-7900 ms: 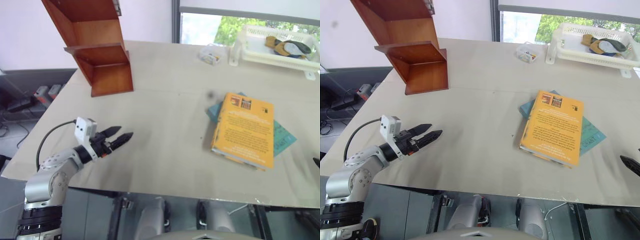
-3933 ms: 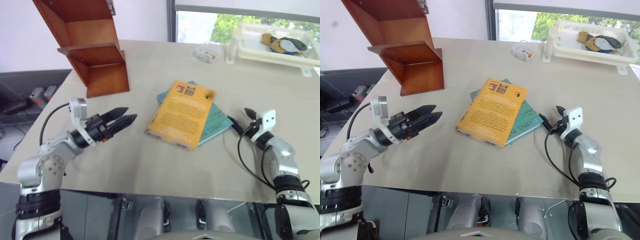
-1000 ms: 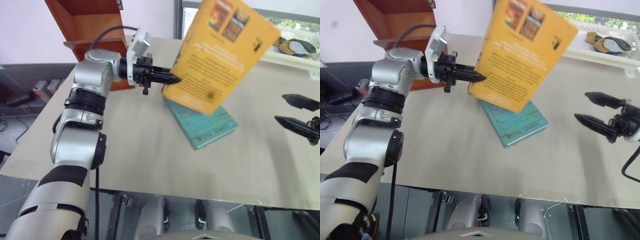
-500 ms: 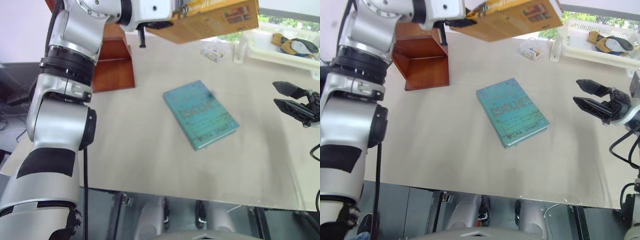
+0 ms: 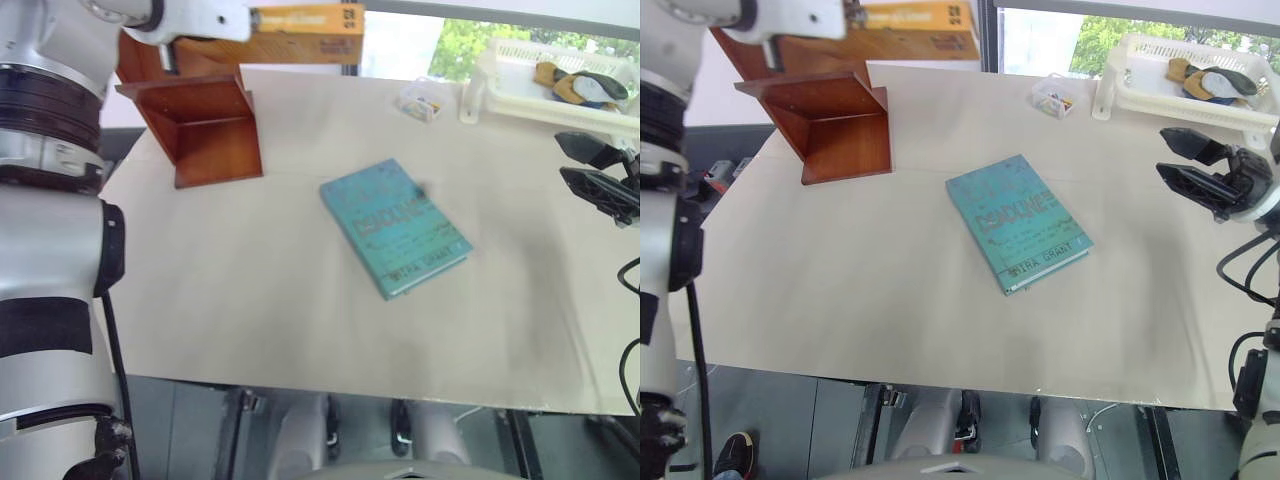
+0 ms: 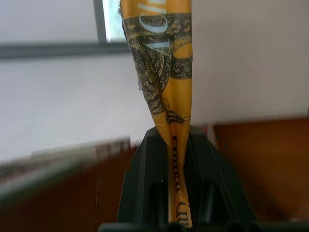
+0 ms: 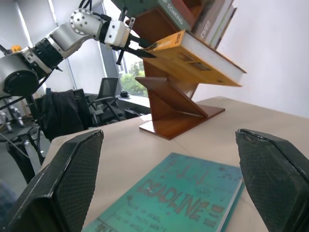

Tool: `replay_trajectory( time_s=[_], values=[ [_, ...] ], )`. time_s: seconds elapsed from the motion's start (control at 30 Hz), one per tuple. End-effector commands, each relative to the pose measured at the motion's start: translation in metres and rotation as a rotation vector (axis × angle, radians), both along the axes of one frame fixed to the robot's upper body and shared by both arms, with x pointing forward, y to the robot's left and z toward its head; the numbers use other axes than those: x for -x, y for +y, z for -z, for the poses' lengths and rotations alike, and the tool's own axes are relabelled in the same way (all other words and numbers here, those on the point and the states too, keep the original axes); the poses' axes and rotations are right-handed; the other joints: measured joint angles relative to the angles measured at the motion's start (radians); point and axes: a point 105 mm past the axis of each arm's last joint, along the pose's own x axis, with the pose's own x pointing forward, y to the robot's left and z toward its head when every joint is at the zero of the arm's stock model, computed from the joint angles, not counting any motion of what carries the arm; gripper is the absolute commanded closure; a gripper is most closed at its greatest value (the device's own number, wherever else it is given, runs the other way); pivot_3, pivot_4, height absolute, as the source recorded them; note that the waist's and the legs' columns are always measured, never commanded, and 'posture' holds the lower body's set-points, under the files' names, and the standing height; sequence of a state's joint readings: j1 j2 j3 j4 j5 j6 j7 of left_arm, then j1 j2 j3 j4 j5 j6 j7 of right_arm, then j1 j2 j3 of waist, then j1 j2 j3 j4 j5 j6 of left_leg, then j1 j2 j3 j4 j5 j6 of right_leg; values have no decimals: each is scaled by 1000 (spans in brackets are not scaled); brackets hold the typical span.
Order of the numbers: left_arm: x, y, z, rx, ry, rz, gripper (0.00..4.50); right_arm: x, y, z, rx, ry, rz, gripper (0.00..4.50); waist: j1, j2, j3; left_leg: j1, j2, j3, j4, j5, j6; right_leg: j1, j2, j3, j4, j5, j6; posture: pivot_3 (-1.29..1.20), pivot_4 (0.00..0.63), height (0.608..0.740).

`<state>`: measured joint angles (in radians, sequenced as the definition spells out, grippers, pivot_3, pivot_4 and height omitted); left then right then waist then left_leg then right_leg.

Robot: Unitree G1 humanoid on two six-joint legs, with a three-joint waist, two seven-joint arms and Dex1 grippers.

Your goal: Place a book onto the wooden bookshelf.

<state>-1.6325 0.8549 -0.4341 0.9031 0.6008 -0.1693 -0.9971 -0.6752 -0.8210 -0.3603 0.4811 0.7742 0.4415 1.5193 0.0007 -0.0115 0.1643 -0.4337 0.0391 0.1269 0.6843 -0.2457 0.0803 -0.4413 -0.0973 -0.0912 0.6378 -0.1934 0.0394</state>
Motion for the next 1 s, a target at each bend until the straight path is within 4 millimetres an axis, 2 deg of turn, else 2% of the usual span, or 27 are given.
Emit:
replay_trajectory(
  time_s=[0.03, 0.2, 0.37, 0.53, 0.87, 1.0],
  values=[
    [8, 13, -24, 6, -83, -56, 4310, 11, 4, -13, 9, -36, -96, 0, 2, 0, 0, 0, 0, 0, 0, 0, 0, 0, 0, 0, 1, -1, 1, 0, 150, 712],
    [11, 38, -16, 35, -51, -157, 4310, 13, 15, -17, 25, -41, -144, 0, 3, 0, 0, 0, 0, 1, 1, 0, 0, -1, -1, 0, 2, 0, 0, 0, 150, 712],
    [11, 44, -10, 41, -33, -174, 4310, 10, 21, -15, 35, -45, -152, 0, -3, 0, 0, -1, 0, 3, 1, 0, 0, -4, -1, 2, 5, 0, 0, 0, 150, 712],
    [16, 59, 2, 28, 24, -213, 4310, 9, 19, -14, 51, -44, -130, 0, -10, -1, 0, -1, -1, 4, 1, 0, 0, -4, -2, 3, 5, 0, 0, 0, 150, 712],
    [20, 83, 10, 42, 46, -255, 4310, 9, 16, -9, 52, -39, -107, 0, -12, -1, 0, -1, 0, 4, 1, 0, 0, -4, -2, 3, 5, 0, 0, 0, 150, 712],
    [21, 89, 7, 43, 21, -269, 4497, 9, 17, -9, 52, -41, -102, 0, -13, -1, 0, -1, 0, 4, 1, 0, 0, -4, -2, 3, 5, 0, 0, 0, 150, 712]
  ],
)
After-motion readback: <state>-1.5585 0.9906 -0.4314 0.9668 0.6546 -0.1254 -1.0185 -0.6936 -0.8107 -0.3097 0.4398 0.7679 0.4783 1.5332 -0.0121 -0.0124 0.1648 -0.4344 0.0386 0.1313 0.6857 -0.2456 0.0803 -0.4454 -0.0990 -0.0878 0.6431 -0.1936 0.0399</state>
